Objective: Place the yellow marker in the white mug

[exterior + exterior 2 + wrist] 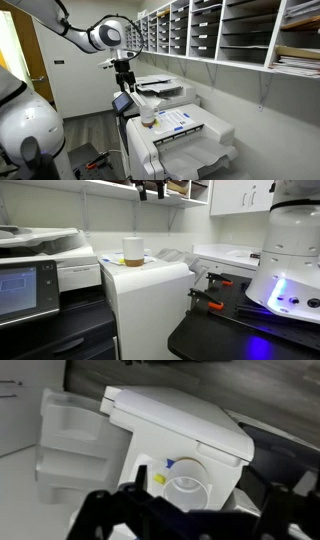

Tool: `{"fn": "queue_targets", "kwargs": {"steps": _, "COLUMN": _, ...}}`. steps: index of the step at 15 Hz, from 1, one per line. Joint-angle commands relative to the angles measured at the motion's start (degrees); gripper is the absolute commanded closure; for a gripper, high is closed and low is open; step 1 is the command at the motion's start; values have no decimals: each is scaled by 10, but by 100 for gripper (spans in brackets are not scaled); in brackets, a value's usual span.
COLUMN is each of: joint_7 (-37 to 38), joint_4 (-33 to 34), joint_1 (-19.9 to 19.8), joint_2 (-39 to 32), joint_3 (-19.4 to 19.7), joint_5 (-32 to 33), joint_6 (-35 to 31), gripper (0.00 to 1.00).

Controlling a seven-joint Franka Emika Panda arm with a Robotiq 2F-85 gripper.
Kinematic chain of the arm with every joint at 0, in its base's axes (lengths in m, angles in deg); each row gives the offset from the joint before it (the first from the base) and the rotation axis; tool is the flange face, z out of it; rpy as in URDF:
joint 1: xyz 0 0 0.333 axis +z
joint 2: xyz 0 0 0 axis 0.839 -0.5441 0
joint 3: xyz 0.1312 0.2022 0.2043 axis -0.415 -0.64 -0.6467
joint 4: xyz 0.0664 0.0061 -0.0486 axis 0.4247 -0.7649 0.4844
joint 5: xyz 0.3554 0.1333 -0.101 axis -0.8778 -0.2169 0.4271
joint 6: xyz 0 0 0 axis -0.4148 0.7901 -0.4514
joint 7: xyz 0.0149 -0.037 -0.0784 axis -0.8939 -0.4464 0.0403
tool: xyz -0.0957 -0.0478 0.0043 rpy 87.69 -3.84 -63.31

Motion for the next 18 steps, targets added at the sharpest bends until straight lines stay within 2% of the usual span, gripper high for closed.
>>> {"fn": "queue_targets", "kwargs": {"steps": 1, "joint_7": 6, "joint_4": 1, "joint_1": 16, "joint_2": -3, "joint_3": 15, "joint_5": 8, "joint_6": 2, "gripper": 0}}
{"fn": "queue_targets", "kwargs": {"steps": 3, "joint_7": 6, "joint_4": 1, "joint_1": 16, "joint_2": -3, "joint_3": 15, "joint_5": 8, "joint_6": 2, "gripper": 0}}
{"fn": "queue_targets", "kwargs": {"steps": 6, "joint_7": 91, "joint_4": 10, "joint_1": -1, "joint_2": -12, "joint_3": 19, "joint_5": -21, "joint_6": -33, "gripper": 0}}
{"fn": "queue_targets", "kwargs": {"steps": 13, "joint_7": 204, "joint_4": 23, "joint_1": -59, "joint_2": -104, "joint_3": 72, "joint_5": -28, "joint_6": -156, "gripper": 0}}
{"fn": "queue_targets", "kwargs": {"steps": 18, "joint_7": 308, "joint_4": 31, "joint_1": -66, "joint_2": -171, "joint_3": 97, "joint_5": -54, "joint_6": -225, "gripper": 0}}
